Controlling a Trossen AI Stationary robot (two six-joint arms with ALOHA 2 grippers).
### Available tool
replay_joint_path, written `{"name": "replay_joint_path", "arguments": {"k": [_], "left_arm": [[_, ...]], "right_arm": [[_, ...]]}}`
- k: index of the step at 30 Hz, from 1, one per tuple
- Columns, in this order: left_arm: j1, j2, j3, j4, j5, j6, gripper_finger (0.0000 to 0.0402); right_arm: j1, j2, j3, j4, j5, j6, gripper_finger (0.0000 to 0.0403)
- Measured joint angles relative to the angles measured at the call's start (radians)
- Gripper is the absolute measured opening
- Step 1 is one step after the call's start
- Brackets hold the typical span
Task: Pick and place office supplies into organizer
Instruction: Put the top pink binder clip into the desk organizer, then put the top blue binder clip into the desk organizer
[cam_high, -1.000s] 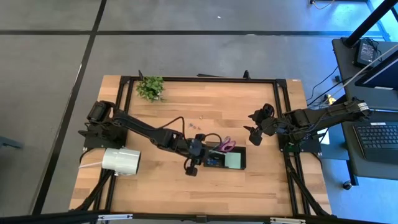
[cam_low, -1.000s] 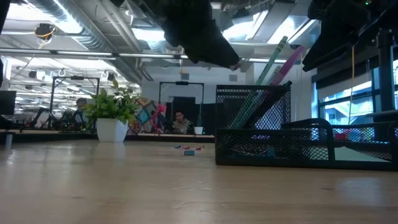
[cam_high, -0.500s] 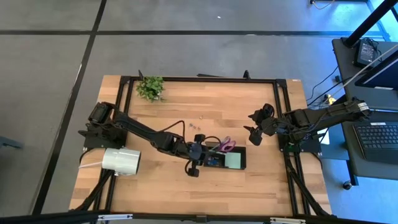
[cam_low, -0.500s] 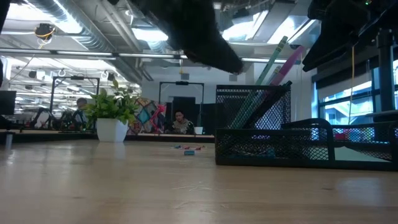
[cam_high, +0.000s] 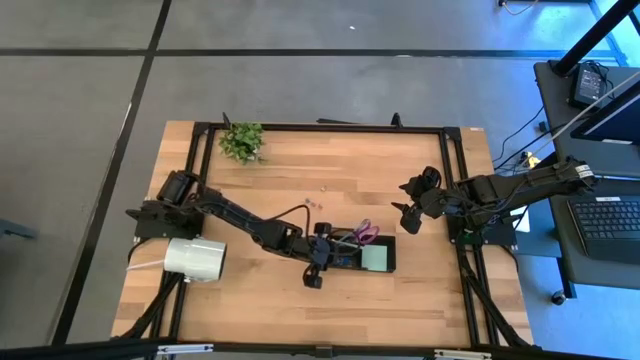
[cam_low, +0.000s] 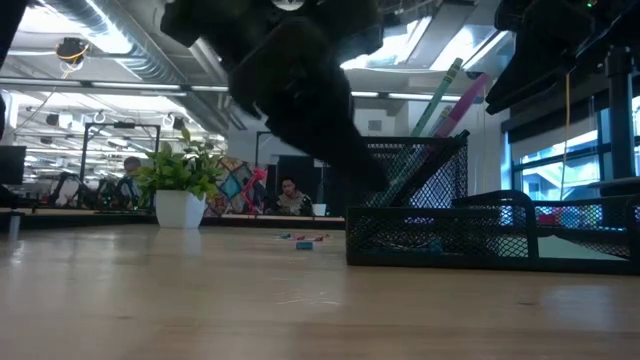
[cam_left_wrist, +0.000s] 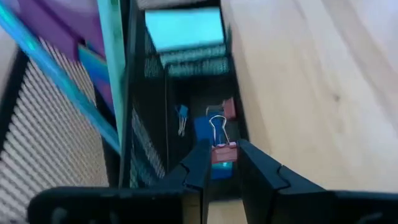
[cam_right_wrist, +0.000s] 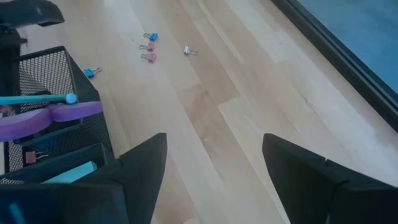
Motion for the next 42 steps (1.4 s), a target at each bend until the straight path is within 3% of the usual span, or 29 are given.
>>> {"name": "replay_joint_path", "arguments": {"k": [7,26,31,42], "left_arm": [[0.001,0.012,0.000,-0.006,-0.004,0.000,0.0058],[0.002,0.016,0.000,-0.014,-0.019,0.000,0.0111],[0.002,-0.024,0.000,-0.029,0.020,-0.016,0.0110],[0.001,-0.151,0.000,-0.350,0.051,-0.071,0.0116]], "right_arm": [[0.000,0.000,0.000,0.000,0.000,-0.001,0.0268],[0.000,0.000,0.000,0.000,0.000,0.001,0.0268],[0.000,0.000,0.000,-0.001,0.000,0.000,0.0268],[0.000,0.000,0.000,-0.005,0.000,-0.004,0.0268]]}}
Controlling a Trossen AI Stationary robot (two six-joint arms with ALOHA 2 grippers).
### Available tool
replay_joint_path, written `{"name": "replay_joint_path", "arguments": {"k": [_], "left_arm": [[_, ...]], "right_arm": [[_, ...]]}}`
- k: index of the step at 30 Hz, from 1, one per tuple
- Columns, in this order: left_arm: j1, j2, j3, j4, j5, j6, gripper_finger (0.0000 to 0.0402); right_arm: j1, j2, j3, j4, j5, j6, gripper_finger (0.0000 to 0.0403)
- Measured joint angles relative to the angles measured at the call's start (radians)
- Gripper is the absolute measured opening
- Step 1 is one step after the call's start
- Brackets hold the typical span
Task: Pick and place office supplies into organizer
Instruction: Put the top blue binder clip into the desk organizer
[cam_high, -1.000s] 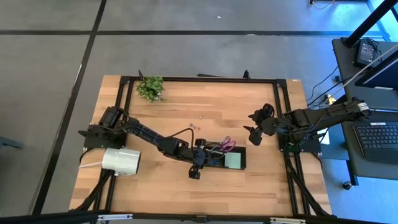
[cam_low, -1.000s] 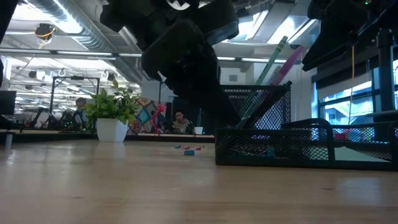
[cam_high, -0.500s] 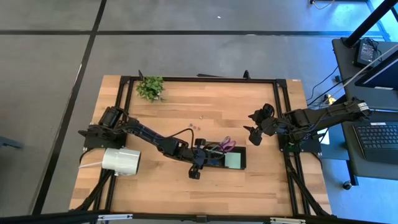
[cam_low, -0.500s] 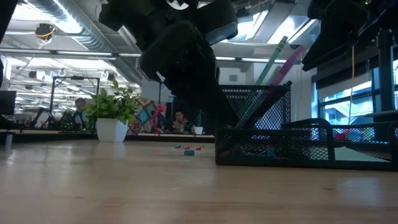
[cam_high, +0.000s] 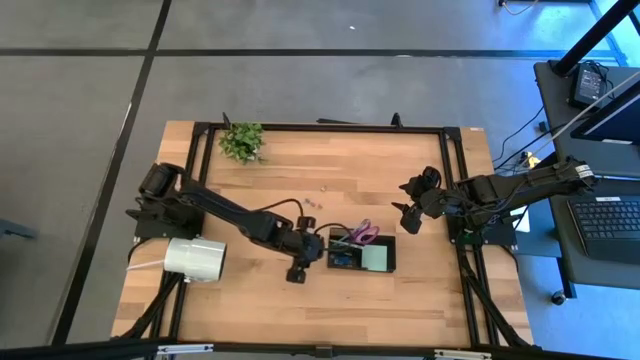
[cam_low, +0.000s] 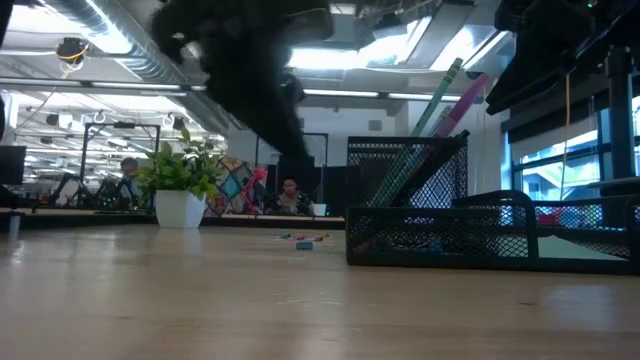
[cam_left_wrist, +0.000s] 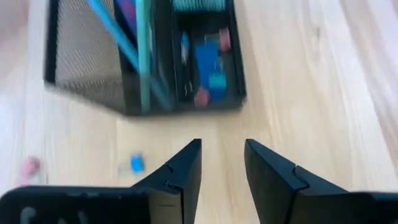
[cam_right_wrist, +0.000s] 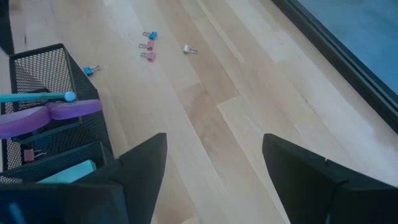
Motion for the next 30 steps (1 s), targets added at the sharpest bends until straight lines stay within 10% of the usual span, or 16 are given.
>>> {"name": "replay_joint_path", "arguments": {"k": [9,30], "left_arm": [[0.007,-0.022,0.000,-0.229,-0.010,0.300,0.0119],[0.153,-0.018,0.000,-0.119,-0.013,0.973,0.0119]], "right_arm": [[0.000,0.000,0.000,-0.017,0.000,-0.005,0.0268],[0.000,0.000,0.000,-0.026,0.009,-0.078,0.0268]]}}
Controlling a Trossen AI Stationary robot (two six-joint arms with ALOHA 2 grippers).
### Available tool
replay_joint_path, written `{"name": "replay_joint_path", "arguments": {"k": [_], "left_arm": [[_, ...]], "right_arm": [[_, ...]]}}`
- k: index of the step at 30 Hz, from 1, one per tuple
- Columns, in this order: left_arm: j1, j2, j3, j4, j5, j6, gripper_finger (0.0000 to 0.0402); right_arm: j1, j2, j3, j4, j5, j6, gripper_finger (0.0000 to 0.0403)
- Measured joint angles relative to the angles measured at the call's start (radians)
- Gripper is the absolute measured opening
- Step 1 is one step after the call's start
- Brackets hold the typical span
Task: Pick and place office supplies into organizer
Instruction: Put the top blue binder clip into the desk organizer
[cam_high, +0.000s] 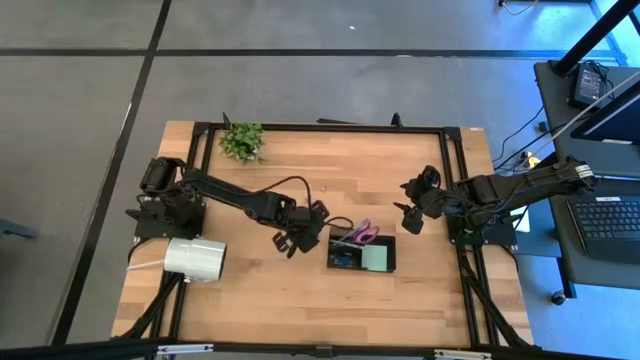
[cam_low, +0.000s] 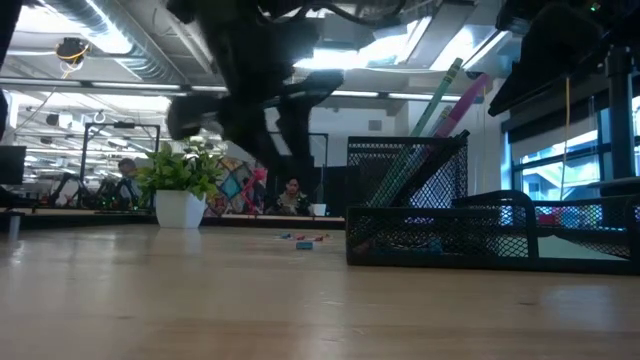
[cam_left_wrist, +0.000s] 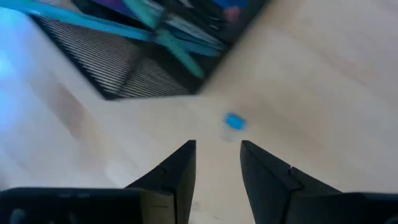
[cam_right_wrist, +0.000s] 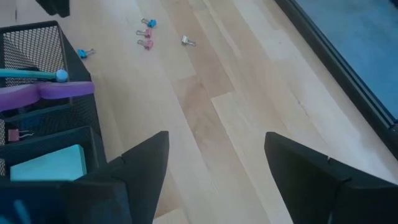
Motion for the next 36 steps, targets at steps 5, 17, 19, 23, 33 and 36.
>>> {"name": "replay_joint_path", "arguments": {"k": [5,17,19,23,33,36], "left_arm": [[0.040,0.009,0.000,0.052,0.027,0.076,0.0119],[0.083,0.023,-0.015,0.023,0.221,0.431,0.0119],[0.086,0.033,-0.015,0.011,0.246,0.478,0.0122],[0.087,0.055,-0.016,0.024,0.251,0.487,0.0140],[0.104,0.103,-0.016,0.047,0.228,0.537,0.0185],[0.117,0.103,-0.016,0.050,0.227,0.531,0.0183]], "right_arm": [[0.000,0.000,0.000,0.000,0.000,0.002,0.0268],[0.000,0.000,0.000,0.001,0.000,0.003,0.0268],[0.000,0.000,0.000,0.002,0.000,0.004,0.0268],[0.000,0.000,0.000,0.002,0.007,0.026,0.0268],[0.000,0.000,0.000,0.002,0.023,0.054,0.0268],[0.000,0.000,0.000,0.002,0.024,0.056,0.0268]]}}
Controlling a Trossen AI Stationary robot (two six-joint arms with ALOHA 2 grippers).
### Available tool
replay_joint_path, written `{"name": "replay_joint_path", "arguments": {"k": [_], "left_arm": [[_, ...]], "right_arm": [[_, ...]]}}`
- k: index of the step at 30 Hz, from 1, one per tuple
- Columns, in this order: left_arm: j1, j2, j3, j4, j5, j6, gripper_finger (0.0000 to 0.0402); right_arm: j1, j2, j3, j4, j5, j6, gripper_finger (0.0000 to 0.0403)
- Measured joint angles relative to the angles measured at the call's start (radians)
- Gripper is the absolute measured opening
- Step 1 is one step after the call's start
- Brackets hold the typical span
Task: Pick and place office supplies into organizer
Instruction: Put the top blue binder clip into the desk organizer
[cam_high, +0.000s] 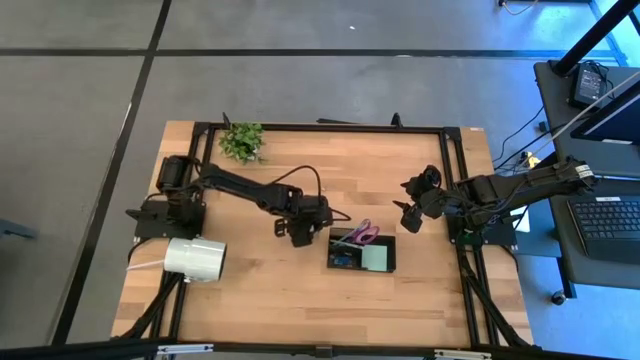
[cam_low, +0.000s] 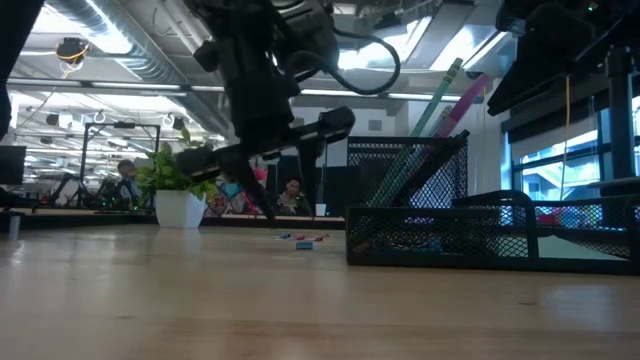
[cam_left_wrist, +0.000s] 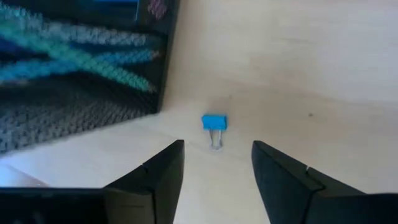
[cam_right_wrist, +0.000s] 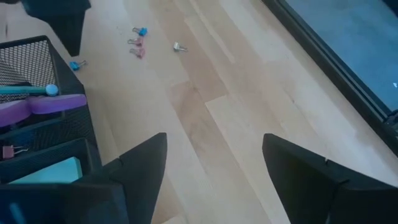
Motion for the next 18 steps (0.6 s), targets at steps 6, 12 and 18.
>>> {"name": "replay_joint_path", "arguments": {"k": [6,12,18], "left_arm": [[0.020,0.019,0.000,0.004,0.013,-0.092,0.0174],[0.016,0.060,0.001,0.035,0.013,-0.074,0.0168],[0.019,0.061,0.002,0.041,0.024,-0.079,0.0164]], "right_arm": [[0.000,0.000,0.000,0.000,0.002,0.000,0.0268],[0.000,0.000,0.000,-0.005,0.002,0.000,0.0268],[0.000,0.000,0.000,-0.006,0.002,-0.003,0.0268]]}}
